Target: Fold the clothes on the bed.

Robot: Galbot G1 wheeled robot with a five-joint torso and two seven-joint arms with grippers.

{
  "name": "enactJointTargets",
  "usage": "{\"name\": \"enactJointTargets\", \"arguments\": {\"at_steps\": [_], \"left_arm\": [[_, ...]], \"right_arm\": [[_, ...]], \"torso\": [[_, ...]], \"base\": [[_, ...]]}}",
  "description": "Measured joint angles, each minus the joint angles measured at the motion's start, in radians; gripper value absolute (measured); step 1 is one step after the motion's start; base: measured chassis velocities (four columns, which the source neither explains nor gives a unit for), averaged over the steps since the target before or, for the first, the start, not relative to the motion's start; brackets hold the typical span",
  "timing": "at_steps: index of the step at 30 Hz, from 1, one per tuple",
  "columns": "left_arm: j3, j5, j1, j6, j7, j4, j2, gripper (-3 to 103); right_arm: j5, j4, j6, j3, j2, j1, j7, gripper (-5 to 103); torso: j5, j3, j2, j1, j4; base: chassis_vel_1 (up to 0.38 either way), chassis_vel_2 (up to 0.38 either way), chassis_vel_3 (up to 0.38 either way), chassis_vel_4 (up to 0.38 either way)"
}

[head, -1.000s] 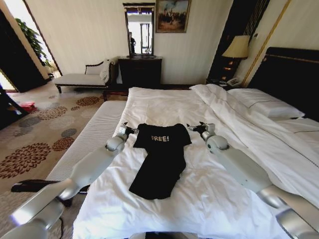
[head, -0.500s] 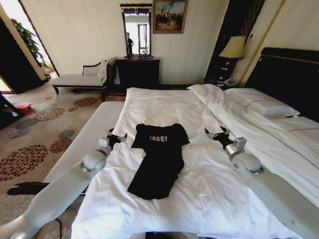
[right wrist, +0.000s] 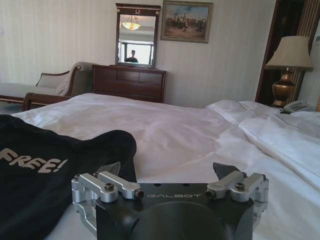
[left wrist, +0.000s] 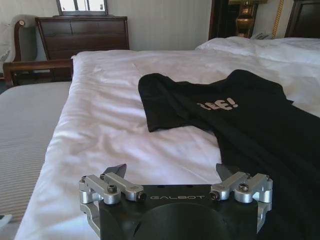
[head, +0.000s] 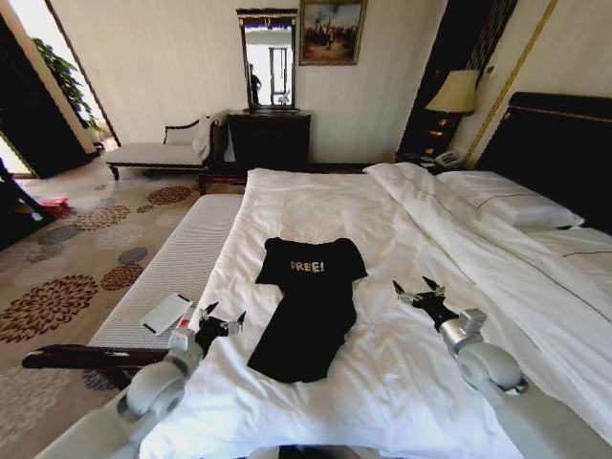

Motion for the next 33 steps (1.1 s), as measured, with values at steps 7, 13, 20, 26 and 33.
{"name": "enactJointTargets", "arguments": {"at_steps": [7,13,20,26,33], "left_arm": [[-0.008,-0.065,0.081,0.017,0.002,-0.06,-0.014,100],[0.0,-0.104,0.139,0.026,0.0,-0.068,-0.009,100],[0.027,-0.122,0.174,0.023,0.018,-0.066,-0.018,100],[0.048,-0.124,0.174,0.024,0.016,-0.057,-0.022,99],[0.061,-0.136,0.157,0.024,0.017,-0.022,-0.027,98]], "right_arm": [[-0.021,-0.006,0.005,0.029,0.02,-0.03,0.008,100],[-0.029,-0.006,0.004,0.078,0.036,-0.067,0.012,100],[-0.042,-0.008,0.017,0.122,0.059,-0.114,0.012,100],[-0.038,-0.01,0.017,0.12,0.053,-0.102,0.018,100],[-0.037,-0.018,0.017,0.113,0.055,-0.097,0.019,100]], "torso": [[0.0004,0.0,0.0,0.0,-0.0002],[0.0,0.0,0.0,0.0,0.0001],[0.0003,0.0,0.0,0.0,-0.0001],[0.0001,0.0,0.0,0.0,0.0],[0.0002,0.0,0.0,0.0,-0.0002]], "base": [[0.0,0.0,0.0,0.0],[0.0,0.0,0.0,0.0],[0.0,0.0,0.0,0.0],[0.0,0.0,0.0,0.0],[0.0,0.0,0.0,0.0]]}}
